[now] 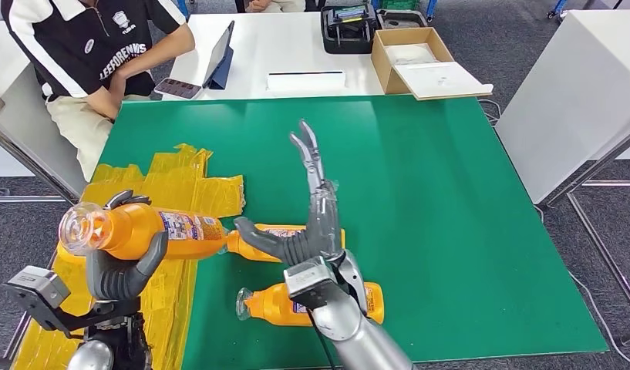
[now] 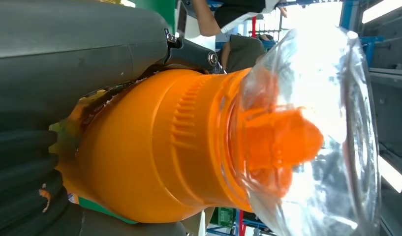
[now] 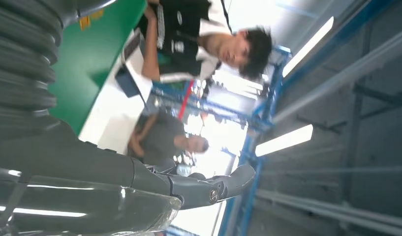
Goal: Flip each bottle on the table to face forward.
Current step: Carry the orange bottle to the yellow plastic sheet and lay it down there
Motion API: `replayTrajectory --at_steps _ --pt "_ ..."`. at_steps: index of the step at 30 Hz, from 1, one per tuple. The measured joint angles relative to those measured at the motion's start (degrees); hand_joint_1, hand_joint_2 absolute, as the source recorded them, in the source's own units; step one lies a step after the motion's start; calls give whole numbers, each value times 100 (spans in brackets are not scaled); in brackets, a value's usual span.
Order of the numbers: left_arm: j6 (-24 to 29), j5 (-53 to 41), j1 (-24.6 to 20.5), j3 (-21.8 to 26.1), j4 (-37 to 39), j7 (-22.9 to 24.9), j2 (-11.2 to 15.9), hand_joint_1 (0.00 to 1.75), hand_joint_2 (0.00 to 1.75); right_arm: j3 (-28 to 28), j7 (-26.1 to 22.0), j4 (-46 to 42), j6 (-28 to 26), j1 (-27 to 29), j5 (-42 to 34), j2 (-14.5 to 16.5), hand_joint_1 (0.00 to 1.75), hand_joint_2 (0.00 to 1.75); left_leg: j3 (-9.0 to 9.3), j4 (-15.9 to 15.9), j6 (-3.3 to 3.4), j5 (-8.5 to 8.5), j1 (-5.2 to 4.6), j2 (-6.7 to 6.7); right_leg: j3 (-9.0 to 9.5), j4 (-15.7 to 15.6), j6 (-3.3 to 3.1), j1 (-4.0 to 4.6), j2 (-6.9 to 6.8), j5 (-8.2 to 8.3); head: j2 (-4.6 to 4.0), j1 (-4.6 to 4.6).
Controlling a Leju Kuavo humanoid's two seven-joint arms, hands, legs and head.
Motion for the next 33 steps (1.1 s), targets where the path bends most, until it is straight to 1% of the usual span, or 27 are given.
replayTrajectory --at_steps 2,4,6,9,12,15,18,23,28,33 --pt "135 -16 41 -3 95 -143 55 175 175 -111 -41 -531 -345 387 293 -297 0 175 -1 0 2 -2 -2 -5 1 -1 4 -1 -2 -3 0 2" --pt "402 -192 96 -10 199 -336 109 175 175 -250 -132 -1099 -735 848 495 -649 0 175 -6 0 6 -6 -6 -9 1 -1 10 -3 -5 -6 0 3" --pt "707 -429 119 -26 291 -463 157 175 175 -365 -181 -1539 -970 1174 595 -925 0 175 -10 0 6 -11 -8 -8 -1 -1 13 -5 -3 -7 0 2" --pt "1043 -689 118 -78 397 -519 215 175 175 -432 -185 -1944 -1111 1390 691 -1207 0 175 -6 0 3 -16 -7 -3 -2 -2 13 -5 4 -6 0 0" --pt "1312 -857 121 -144 502 -560 272 175 175 -450 -170 -2173 -1170 1515 721 -1428 0 175 -4 0 1 -16 -5 -3 -1 -2 13 -3 3 -6 0 1" --pt "1656 -1134 115 -212 614 -620 332 175 175 -454 -133 -2310 -1192 1618 759 -1573 0 175 -2 0 -1 -15 -2 -4 0 -2 11 -1 4 -5 0 0" --pt "1998 -1523 112 -308 748 -656 394 175 175 -458 -74 -2399 -1190 1689 818 -1655 0 175 0 0 -2 -14 0 -3 1 0 10 0 5 -5 0 -1" --pt "2300 -2027 112 -461 917 -657 443 175 175 -483 -13 -2486 -1186 1723 905 -1734 0 175 1 0 -3 -14 0 -3 1 0 9 1 5 -6 0 -1" --pt "2748 -3227 86 -676 1097 -444 402 175 175 -529 103 -2536 -1198 1727 1028 -1808 0 175 2 0 -1 -12 -2 -2 1 0 10 0 4 -5 0 -1" --pt "3148 -4438 -121 -912 1357 -170 266 175 175 -604 158 -2675 -1210 1870 1169 -1895 0 175 1 1 3 -11 -7 -4 3 0 12 -3 2 -4 0 -1"
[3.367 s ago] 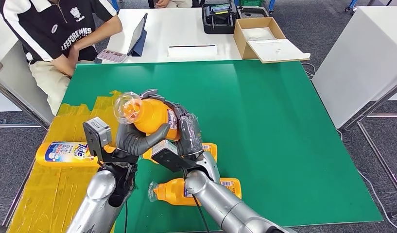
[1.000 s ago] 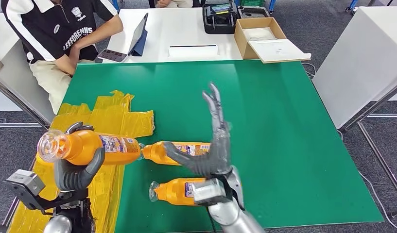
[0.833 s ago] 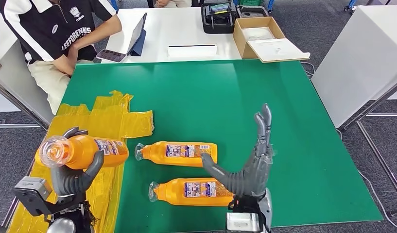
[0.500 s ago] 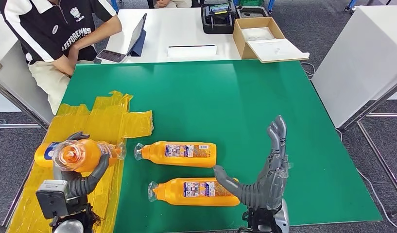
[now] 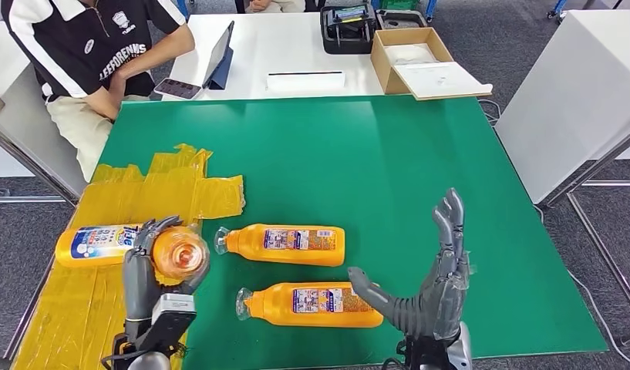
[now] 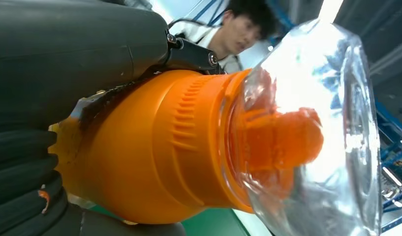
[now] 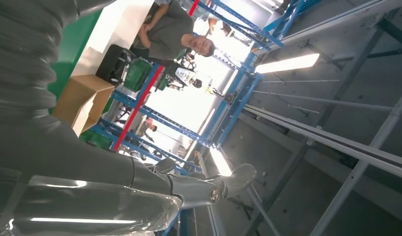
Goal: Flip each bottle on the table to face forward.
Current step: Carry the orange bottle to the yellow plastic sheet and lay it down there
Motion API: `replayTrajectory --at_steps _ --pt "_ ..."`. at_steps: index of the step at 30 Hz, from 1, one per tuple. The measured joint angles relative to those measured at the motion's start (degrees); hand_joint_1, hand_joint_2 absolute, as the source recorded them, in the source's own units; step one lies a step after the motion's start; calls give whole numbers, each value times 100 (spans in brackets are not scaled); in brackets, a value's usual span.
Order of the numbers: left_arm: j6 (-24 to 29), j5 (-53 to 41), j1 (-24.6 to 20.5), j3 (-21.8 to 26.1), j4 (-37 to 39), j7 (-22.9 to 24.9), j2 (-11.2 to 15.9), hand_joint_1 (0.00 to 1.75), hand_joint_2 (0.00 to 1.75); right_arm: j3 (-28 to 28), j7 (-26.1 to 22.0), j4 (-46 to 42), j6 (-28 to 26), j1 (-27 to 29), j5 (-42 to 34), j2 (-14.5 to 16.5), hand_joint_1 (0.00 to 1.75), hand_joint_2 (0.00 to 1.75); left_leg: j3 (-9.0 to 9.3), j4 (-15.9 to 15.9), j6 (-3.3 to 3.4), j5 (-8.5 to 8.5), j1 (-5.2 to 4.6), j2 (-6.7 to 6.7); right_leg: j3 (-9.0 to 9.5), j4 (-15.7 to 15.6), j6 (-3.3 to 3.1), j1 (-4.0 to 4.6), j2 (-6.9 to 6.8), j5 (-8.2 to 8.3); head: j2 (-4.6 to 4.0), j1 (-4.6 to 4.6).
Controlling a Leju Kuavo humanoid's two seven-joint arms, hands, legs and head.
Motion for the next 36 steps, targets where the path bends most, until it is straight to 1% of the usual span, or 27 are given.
replayTrajectory --at_steps 3,6,11,15,18,22,25,29,32,34,36 --pt "252 -799 -164 -113 141 258 -100 175 175 -56 73 -56 -1 27 50 -34 0 175 0 0 1 0 0 1 0 0 1 -1 1 1 0 0" --pt "389 -1449 -346 -211 279 475 -196 175 175 -80 164 -61 -1 2 67 -75 0 175 0 1 2 1 0 1 1 0 1 -1 0 1 0 -1" --pt "464 -1841 -518 -316 444 602 -307 175 175 -116 196 -62 -1 32 85 -140 0 175 1 1 3 2 2 2 1 0 -5 0 2 6 0 -2" --pt "471 -2383 -573 -315 467 714 -408 175 175 -124 223 -84 -1 83 191 -159 0 175 0 1 2 1 3 2 1 0 -6 1 1 5 0 -2" --pt "476 -2922 -625 -291 465 851 -507 175 175 -124 318 -115 -1 78 285 -158 0 175 0 0 2 1 4 2 1 0 -6 2 1 5 0 -1" --pt "485 -3255 -669 -232 462 933 -608 175 175 -124 381 -147 -1 79 339 -158 0 175 0 0 2 2 4 2 1 0 -6 2 1 5 0 -2" --pt "487 -3738 -682 -140 442 1075 -677 175 175 -125 411 -199 -1 132 453 -154 0 175 1 0 2 3 4 2 1 0 -6 2 0 5 0 0" --pt "487 -4539 -701 3 377 1623 -702 175 175 -129 464 -354 -2 345 695 -119 0 175 -1 0 2 1 3 2 1 1 -6 2 1 5 0 -2" --pt "487 -4841 -749 71 364 2114 -659 175 175 -128 555 -440 8 409 785 -110 0 175 -1 0 2 1 4 2 1 1 -7 2 2 4 0 -1" --pt "487 -4922 -811 100 391 2419 -570 175 175 -128 605 -465 21 408 797 -110 0 175 -1 0 2 1 5 2 1 1 -7 2 2 4 0 -1" --pt "487 -4943 -897 109 465 2739 -414 175 175 -127 629 -472 30 403 793 -110 0 175 0 0 0 2 6 2 1 1 -8 4 2 5 0 -1"
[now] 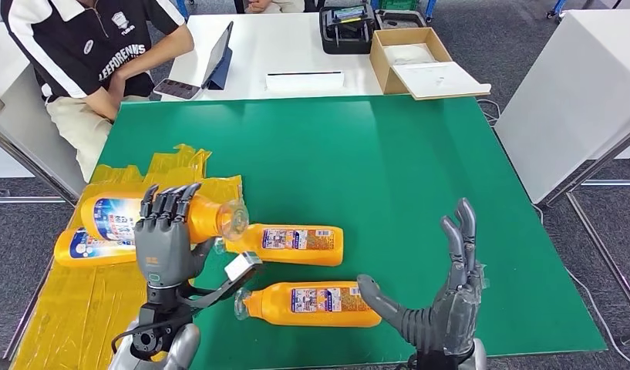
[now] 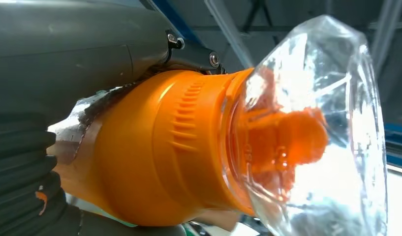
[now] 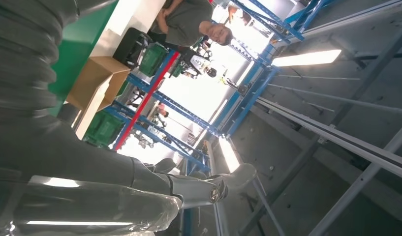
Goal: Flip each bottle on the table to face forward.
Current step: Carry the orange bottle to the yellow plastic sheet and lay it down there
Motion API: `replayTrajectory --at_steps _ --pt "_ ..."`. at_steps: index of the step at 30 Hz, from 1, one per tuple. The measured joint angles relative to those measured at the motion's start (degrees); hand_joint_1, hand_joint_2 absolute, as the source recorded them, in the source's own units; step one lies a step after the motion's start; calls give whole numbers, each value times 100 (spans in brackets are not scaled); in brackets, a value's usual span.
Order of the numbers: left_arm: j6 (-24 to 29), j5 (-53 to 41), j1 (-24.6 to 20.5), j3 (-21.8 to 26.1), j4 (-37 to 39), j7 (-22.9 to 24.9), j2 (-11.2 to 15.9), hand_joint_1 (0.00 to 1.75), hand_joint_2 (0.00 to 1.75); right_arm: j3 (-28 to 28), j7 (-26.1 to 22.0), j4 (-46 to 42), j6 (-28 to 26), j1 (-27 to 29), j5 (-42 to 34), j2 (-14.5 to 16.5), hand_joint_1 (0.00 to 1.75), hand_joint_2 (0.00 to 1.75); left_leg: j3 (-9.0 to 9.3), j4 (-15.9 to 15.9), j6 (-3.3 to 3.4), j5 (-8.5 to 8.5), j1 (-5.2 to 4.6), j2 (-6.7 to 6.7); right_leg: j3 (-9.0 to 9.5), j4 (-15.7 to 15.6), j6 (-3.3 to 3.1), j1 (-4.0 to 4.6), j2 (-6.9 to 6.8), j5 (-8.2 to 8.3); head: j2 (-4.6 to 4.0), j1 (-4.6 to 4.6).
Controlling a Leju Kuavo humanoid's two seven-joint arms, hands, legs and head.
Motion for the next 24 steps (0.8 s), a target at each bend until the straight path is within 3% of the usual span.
replayTrajectory --at_steps 8,16,24 --pt "0 -38 -195 -21 256 465 446 175 175 -1 5 0 3 -14 -15 -1 0 175 1 0 -3 6 1 0 0 3 -1 1 0 1 0 1" --pt "-131 -38 -594 -528 824 1690 1081 175 175 3 -23 1 23 -29 -53 -7 0 175 0 0 -3 7 1 0 -1 3 -1 1 -1 1 0 1" --pt "-276 -39 -1167 -981 1731 1769 1366 175 175 4 -23 26 40 -95 -4 28 0 175 0 0 -5 10 0 0 0 4 -1 0 -1 3 0 1"
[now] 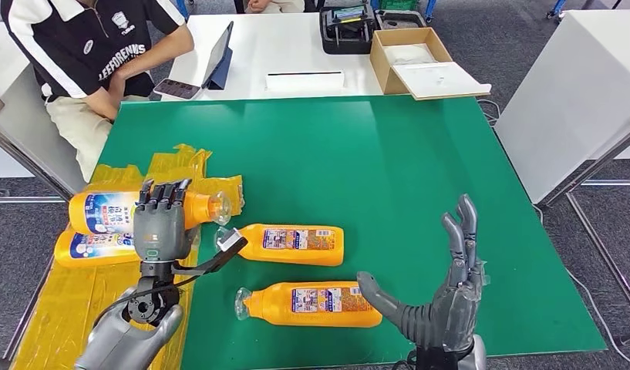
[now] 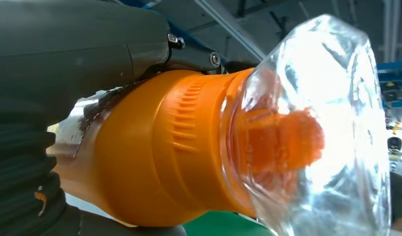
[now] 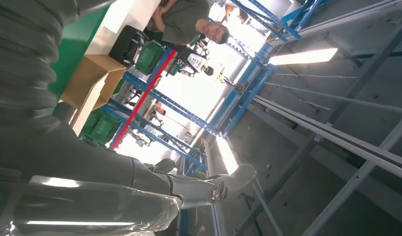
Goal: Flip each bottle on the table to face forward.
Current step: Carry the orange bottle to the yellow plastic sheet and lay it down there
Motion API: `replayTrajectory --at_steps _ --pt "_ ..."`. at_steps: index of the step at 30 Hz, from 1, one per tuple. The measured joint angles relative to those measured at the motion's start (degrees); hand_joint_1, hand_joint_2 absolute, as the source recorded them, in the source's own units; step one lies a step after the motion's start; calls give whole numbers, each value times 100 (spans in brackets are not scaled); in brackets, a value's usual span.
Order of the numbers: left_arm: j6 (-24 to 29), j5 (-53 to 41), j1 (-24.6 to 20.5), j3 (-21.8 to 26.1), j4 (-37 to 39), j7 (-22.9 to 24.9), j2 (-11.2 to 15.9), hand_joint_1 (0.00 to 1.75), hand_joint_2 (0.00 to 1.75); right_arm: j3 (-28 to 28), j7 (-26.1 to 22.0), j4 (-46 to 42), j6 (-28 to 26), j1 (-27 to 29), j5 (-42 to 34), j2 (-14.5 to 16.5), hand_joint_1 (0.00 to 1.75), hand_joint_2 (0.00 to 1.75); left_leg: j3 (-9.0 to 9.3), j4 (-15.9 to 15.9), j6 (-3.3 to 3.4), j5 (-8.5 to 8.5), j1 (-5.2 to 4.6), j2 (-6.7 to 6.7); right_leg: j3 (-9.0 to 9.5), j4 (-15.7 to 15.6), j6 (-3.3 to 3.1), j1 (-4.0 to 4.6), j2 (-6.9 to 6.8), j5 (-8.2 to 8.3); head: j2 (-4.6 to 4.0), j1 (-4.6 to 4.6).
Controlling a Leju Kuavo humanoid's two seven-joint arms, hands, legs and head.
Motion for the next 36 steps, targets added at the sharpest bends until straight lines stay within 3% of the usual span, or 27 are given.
replayTrajectory --at_steps 15,16,19,20,31,36 --pt "-62 -1 -269 -152 451 -156 63 175 175 0 10 16 79 -34 50 33 0 175 -1 0 0 -1 0 0 -2 0 0 0 0 -1 0 0" --pt "-63 -2 -341 -153 571 -268 54 158 175 -1 16 26 130 -60 64 48 0 175 -1 0 0 -1 0 0 -2 0 -1 0 0 0 0 -1" --pt "-49 -1 -556 -97 936 -539 -24 27 175 -2 3 114 218 -160 10 60 0 175 0 0 -1 1 0 1 -2 0 -1 0 0 1 0 -1" --pt "-39 -1 -589 -41 989 -611 -58 0 175 -2 -5 149 205 -180 -15 53 0 175 -1 0 -1 1 0 1 -2 0 -1 0 0 2 0 0" --pt "67 256 -806 889 1257 -1522 -518 0 175 2 184 367 158 -397 49 11 0 175 -1 1 -1 1 0 1 -1 0 -1 -1 0 2 0 0" --pt "17 667 -859 1091 1316 -1863 -701 0 175 -8 527 403 234 -470 415 -41 0 175 -1 1 0 1 0 1 -1 0 -1 -1 0 2 0 0"
